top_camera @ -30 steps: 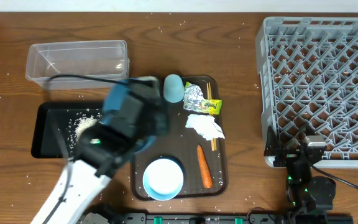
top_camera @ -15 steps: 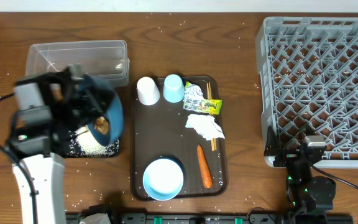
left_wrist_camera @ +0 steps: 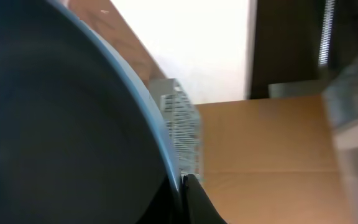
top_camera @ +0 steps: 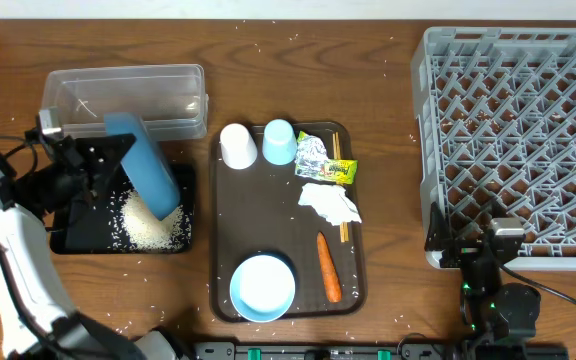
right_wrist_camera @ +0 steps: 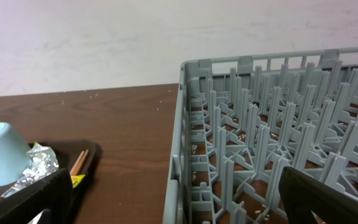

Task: Sort waste into correct bins and load items into the dishwasher rack
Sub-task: 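Tilt the teal plate to dump the brown food scrap onto the black tray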

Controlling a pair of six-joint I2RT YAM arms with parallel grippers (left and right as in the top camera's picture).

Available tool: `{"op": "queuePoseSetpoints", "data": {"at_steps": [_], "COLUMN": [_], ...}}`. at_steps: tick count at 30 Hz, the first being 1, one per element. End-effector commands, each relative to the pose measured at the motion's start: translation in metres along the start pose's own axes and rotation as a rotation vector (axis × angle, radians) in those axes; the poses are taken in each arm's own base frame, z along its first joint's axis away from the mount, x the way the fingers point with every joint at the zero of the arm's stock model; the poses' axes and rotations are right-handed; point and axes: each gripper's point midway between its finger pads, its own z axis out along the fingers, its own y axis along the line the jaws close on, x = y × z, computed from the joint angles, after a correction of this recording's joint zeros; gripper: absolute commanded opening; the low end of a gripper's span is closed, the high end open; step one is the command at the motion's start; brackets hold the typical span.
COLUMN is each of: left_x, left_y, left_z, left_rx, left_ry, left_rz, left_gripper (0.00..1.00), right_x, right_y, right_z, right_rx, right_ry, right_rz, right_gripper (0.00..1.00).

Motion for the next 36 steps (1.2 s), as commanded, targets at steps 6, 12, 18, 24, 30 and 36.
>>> {"op": "queuePoseSetpoints", "data": {"at_steps": [6, 12, 18, 24, 30, 36], "left_x": [-0.007, -0.019, -0.021, -0.01, 0.026, 0.097], "left_y": [-0.008, 0.003, 0.009, 0.009, -0.005, 0.008], "left_z": [-0.013, -0.041, -0.06, -0.047, -0.014, 0.031], "left_rx": [0.123, 0.093, 0.087, 0.072, 0.045, -0.242], "left_ry": [-0.014, -0.116, -0.179, -0.133, 0.005, 0.269], "left_rz": [-0.009, -0.076, -0.167, -0.179, -0.109, 0.068], "left_gripper": [0.06, 0.06, 0.06, 0.06, 0.06, 0.06], "right_x": [0.002, 0.003, 0.002, 0.002, 0.002, 0.002], "right_y": [0.001, 0.001, 0.001, 0.001, 0.001, 0.001], "right_z": [0.0, 0.0, 0.0, 0.0, 0.0, 0.0], "right_rx": [-0.006, -0.006, -0.006, -0.006, -0.006, -0.006], "right_ry": [0.009, 0.009, 0.009, 0.009, 0.009, 0.009], "right_rz": [-0.005, -0.005, -0.005, -0.005, -0.005, -0.005], "right_gripper": [0.99, 0.99, 0.99, 0.99, 0.99, 0.99]}}
